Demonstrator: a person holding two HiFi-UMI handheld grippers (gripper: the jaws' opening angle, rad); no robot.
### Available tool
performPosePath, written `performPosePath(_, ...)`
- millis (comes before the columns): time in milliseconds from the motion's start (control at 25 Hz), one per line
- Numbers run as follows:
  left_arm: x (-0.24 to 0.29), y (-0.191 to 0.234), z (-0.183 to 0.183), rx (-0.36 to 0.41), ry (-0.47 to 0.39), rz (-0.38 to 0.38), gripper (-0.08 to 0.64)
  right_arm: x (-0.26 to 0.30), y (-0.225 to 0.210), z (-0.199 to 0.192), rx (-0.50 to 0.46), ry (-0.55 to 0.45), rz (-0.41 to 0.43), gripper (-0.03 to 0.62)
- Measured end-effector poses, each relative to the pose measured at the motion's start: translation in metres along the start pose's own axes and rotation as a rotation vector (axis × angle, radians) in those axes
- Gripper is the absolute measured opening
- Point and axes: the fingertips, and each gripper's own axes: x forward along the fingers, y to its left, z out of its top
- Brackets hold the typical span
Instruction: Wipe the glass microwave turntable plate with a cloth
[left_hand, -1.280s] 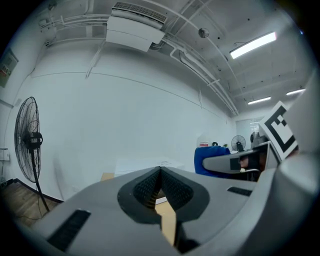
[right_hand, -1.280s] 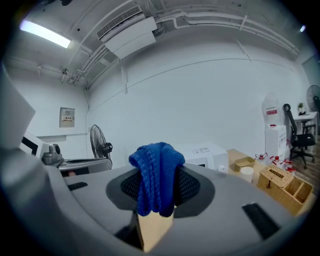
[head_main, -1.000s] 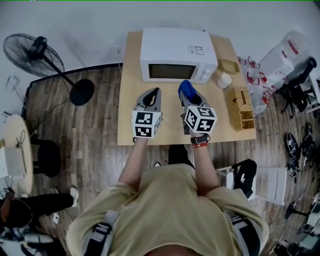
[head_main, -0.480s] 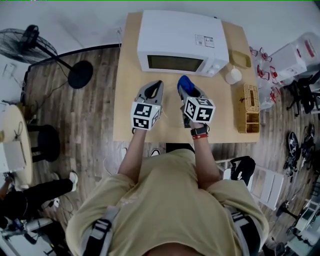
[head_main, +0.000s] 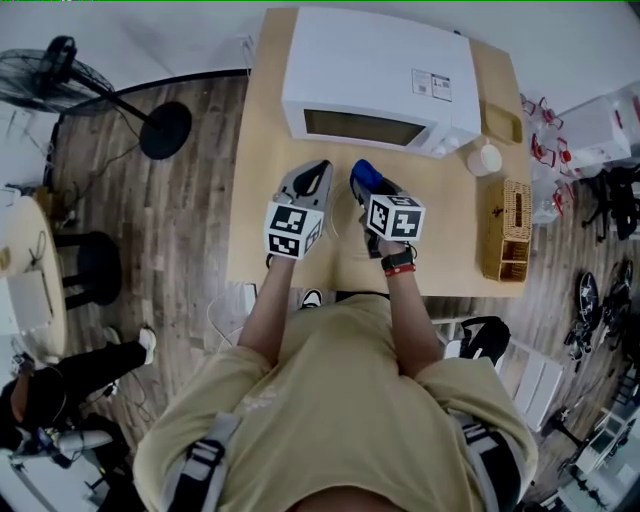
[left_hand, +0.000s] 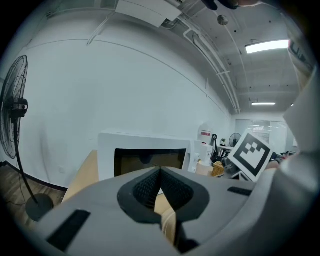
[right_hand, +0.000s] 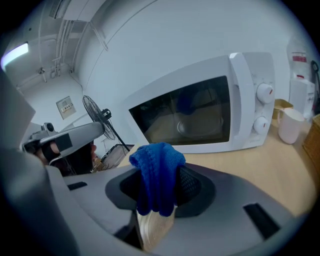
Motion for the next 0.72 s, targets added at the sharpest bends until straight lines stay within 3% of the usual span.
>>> performPosePath(240,0.008,0.007,-0.008,-0.008,0.018,0.005,0.018,0.033,0.006,-0.021,0.079,0.071,0.071,0.147)
performPosePath(520,0.01,0.008,-0.025,-0.021,0.057,0.007,0.018,0.065,-0.001,-0.053,0.099,0.178,0.124,0.147)
performPosePath(720,0.01,0.009,-0.038,-0.022,0.088,0.008,0.018,0.081,-0.008,-0.07,0.181,0.23,0.174,0.146)
